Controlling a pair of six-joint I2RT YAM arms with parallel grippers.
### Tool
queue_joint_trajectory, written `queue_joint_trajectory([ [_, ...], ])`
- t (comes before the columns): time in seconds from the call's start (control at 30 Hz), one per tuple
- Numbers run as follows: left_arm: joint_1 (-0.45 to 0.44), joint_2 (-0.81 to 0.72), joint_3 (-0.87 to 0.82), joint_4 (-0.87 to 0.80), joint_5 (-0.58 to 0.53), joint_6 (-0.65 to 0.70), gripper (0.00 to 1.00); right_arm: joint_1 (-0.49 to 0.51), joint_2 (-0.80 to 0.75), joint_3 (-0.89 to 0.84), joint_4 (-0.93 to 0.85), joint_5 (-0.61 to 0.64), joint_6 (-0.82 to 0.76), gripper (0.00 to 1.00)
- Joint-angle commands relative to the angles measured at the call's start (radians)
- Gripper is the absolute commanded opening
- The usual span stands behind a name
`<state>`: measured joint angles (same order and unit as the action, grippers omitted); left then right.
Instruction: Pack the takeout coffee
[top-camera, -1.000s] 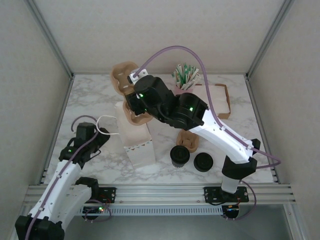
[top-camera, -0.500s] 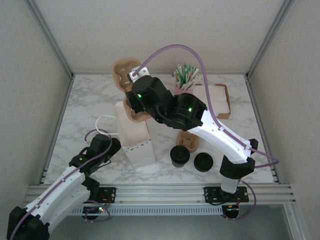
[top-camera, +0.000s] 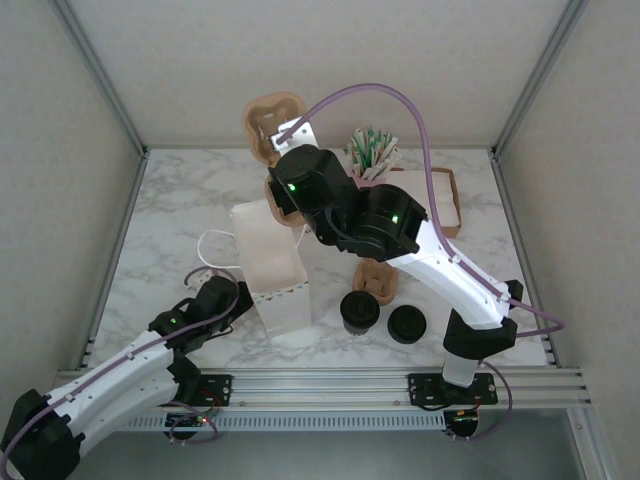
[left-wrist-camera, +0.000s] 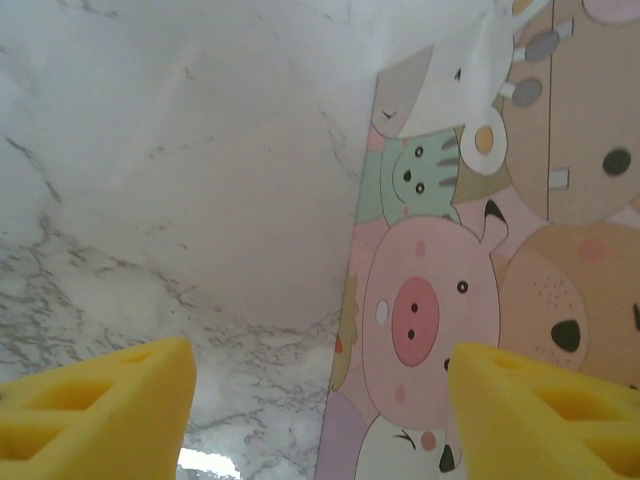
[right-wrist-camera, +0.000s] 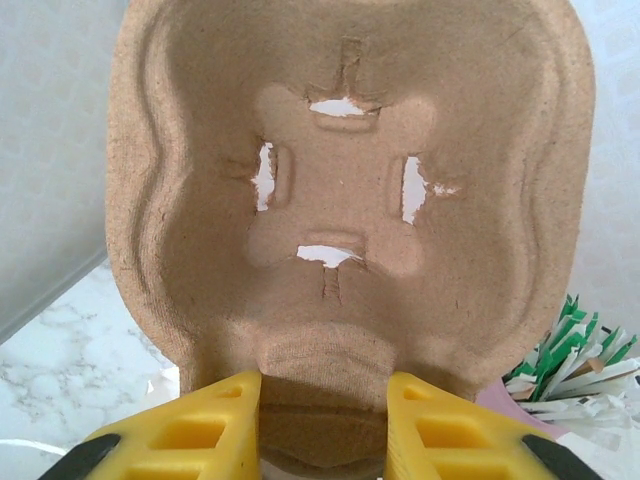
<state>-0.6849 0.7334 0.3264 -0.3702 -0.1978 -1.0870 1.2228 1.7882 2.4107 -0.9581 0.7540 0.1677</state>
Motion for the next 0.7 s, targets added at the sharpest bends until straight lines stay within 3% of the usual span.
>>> queue_joint_trajectory([
  [0.0,-0.051,0.018,-0.012,0.034,-0.053,-0.053,0.68,0.009,-0.018,0.028,0.049,-0.032,-0.020,0.29],
  [0.33,-0.172,0.100,0.011,0.078,-0.115,-0.108,0.70,0.010,0.031,0.008,0.038,-0.182,-0.007,0.29],
  [0.67,-0.267,0.196,0.063,0.108,-0.154,-0.117,0.73,-0.017,-0.016,-0.265,0.133,-0.290,-0.006,0.29],
])
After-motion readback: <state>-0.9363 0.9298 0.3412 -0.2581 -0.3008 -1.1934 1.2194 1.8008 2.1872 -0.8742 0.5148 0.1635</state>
